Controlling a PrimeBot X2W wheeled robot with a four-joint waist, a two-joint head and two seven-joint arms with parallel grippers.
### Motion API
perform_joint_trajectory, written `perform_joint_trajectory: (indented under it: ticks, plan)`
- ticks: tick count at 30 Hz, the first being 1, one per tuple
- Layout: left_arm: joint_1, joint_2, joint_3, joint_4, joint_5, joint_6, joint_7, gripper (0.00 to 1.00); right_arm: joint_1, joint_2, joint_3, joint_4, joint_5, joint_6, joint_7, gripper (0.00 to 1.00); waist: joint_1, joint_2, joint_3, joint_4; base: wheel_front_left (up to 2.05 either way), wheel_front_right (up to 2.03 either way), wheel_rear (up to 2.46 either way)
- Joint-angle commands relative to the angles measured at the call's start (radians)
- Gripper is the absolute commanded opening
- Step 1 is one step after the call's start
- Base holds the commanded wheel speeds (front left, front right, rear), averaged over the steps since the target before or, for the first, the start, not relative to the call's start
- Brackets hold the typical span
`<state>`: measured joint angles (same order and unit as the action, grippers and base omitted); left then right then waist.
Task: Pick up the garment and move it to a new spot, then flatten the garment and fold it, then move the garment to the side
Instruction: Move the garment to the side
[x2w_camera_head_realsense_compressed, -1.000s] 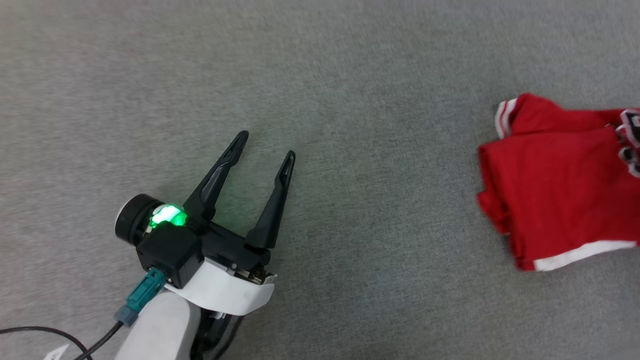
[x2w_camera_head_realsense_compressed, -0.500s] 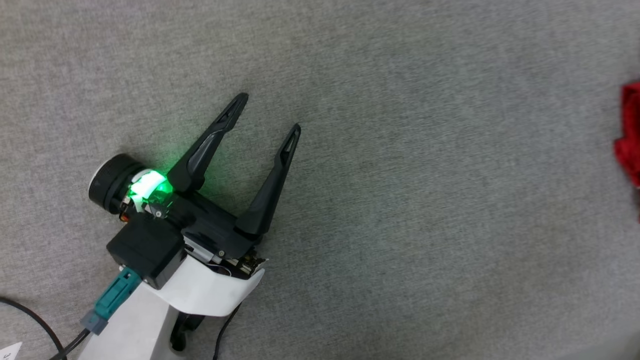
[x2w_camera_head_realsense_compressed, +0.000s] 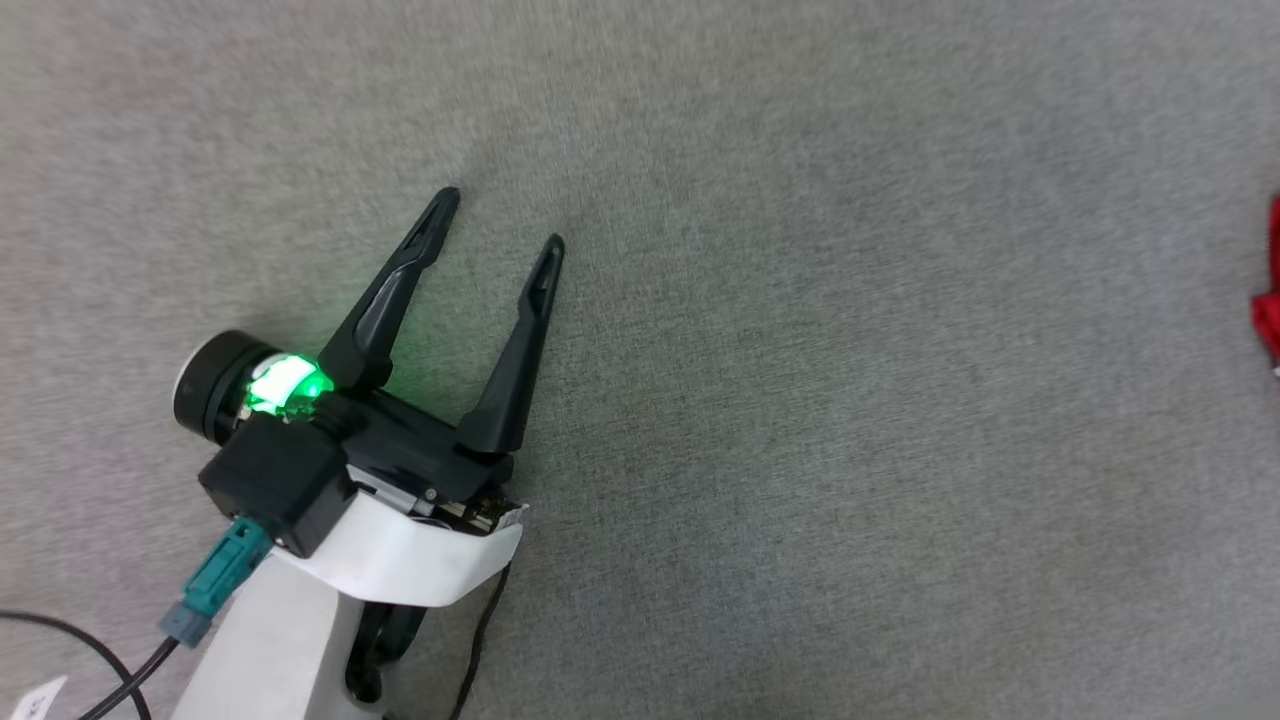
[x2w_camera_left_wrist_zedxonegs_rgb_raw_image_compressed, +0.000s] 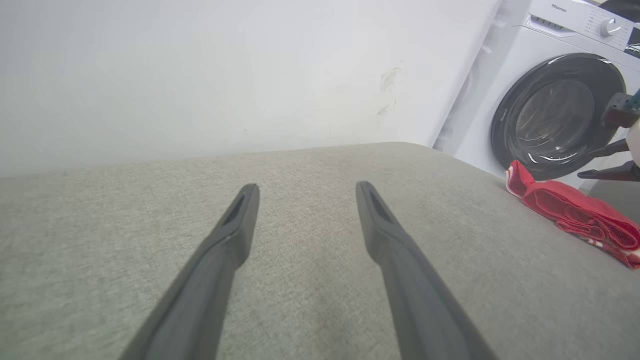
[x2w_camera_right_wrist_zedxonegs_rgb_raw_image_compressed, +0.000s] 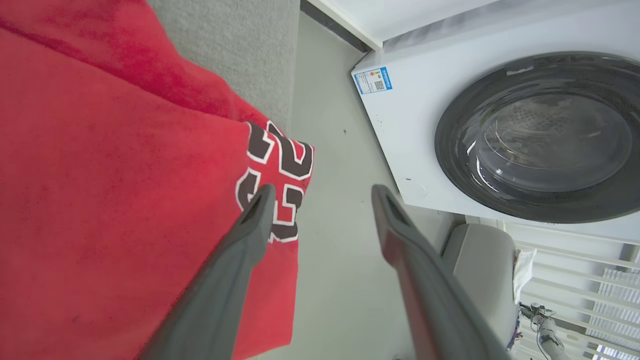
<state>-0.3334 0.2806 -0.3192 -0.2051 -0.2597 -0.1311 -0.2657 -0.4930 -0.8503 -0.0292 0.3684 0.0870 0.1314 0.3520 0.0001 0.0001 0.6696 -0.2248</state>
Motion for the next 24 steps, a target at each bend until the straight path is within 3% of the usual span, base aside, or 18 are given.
perform_joint_trajectory:
  ticks: [1, 7, 12, 24]
  plan:
    - [0.019, -0.021, 0.016, 0.007, -0.011, 0.002, 0.003, 1.00, -0.006, 0.013, -0.007, -0.026, 0.004, -0.001, -0.010, 1.00, -0.0001, -0.0001, -0.069, 0.020, 0.00, 0.00, 0.00]
    - [0.099, -0.074, 0.107, 0.034, -0.008, 0.003, 0.001, 1.00, -0.020, 0.084, 0.025, -0.166, 0.039, -0.002, -0.071, 1.00, -0.0001, -0.0001, -0.235, 0.048, 0.00, 0.00, 0.00]
    - [0.169, -0.114, 0.188, 0.058, -0.001, 0.004, 0.001, 1.00, 0.012, 0.203, 0.012, -0.290, 0.103, -0.001, -0.155, 1.00, -0.0001, -0.0001, -0.350, 0.087, 0.00, 0.00, 0.00]
    - [0.275, -0.170, 0.250, 0.140, 0.021, 0.002, 0.001, 1.00, 0.253, 0.566, -0.038, -0.468, 0.176, -0.001, -0.352, 1.00, -0.0001, -0.0001, -0.502, 0.185, 0.00, 0.00, 0.00]
